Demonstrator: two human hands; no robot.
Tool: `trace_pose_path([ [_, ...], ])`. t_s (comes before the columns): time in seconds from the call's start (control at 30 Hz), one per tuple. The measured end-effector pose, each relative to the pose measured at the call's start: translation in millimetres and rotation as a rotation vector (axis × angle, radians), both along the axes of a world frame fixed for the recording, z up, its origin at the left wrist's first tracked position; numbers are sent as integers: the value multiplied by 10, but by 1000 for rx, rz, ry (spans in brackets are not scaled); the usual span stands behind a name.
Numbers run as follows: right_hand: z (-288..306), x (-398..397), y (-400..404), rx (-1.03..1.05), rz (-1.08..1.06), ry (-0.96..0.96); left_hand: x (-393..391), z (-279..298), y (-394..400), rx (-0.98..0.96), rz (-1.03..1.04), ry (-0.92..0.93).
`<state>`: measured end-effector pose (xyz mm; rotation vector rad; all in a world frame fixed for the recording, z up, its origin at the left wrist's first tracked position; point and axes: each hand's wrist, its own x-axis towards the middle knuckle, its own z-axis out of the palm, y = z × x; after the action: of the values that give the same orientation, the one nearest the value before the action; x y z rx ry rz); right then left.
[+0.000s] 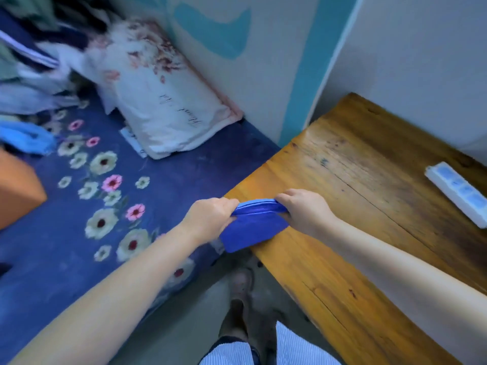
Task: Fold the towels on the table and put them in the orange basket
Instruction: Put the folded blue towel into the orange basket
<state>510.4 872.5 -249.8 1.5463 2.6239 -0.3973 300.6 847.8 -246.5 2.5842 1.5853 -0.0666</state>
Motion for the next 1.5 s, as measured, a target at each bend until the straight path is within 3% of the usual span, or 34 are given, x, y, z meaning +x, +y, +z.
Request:
trace_pose_path([
  [0.1,85,-553,12,14,121,9,-525,3,-237,-113,200,101],
  [0.3,229,-1742,-44,-2,353,-34,-1651,117,-753,-176,321,163],
  [0.5,394,-3152,-243,-28,565,-121,-2860,196,-1258,-251,519,101],
  [0.7,516,-4621,-432,-61,733,-174,-4069,167,-1702,-206,682,27],
  [0.87,615,-5289,-333,-103,749,-169,-4669,148,-1715,-118,762,-80],
  [1.2,728,-6653,172,-84,857,-67,-5852,475,-1404,98,721,12],
  [1.33,747,-7278,397,-70,916,-46,-6502,485,-1226,25,892,-81],
  [1.5,678,-8109,595,-18,904,-40,-7314,410,-983,45,1010,-26],
])
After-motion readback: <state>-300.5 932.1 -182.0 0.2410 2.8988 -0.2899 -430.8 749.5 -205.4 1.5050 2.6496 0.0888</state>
